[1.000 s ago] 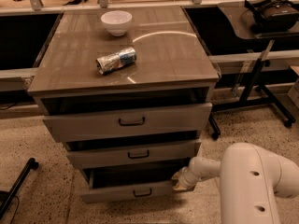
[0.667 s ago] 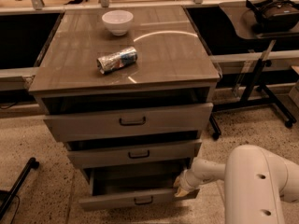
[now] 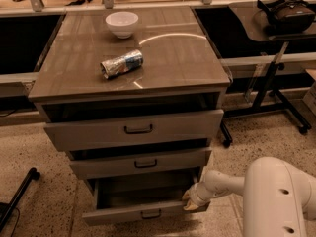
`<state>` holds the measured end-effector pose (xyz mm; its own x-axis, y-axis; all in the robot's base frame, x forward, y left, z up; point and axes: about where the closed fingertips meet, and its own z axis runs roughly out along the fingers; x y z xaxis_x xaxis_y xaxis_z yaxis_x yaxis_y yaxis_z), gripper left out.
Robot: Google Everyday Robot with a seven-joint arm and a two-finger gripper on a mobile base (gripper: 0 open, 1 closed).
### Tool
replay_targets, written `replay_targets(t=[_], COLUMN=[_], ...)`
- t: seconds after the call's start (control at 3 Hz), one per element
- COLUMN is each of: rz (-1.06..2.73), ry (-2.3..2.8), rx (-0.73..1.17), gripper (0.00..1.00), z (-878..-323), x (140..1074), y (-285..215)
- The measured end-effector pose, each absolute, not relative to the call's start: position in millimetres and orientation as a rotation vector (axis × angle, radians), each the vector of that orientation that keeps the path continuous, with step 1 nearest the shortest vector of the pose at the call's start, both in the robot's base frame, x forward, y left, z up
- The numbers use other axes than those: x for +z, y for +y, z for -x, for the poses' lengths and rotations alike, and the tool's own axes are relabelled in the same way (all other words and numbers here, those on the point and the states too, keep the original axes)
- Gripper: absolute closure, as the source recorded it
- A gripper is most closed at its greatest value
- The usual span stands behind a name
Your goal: Open bottom drawer
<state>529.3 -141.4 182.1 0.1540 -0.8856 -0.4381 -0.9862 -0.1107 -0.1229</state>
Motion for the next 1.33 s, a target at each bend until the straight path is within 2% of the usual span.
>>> replay_targets(t=[1.0,1.33], rz=[2.054,2.033], ry=[1.788,1.793], rx=[0.369,0.382], gripper=[1.00,1.00], z=[-522.3,-494.1], x=[181.1,178.2], y=[-144.2,-147.1])
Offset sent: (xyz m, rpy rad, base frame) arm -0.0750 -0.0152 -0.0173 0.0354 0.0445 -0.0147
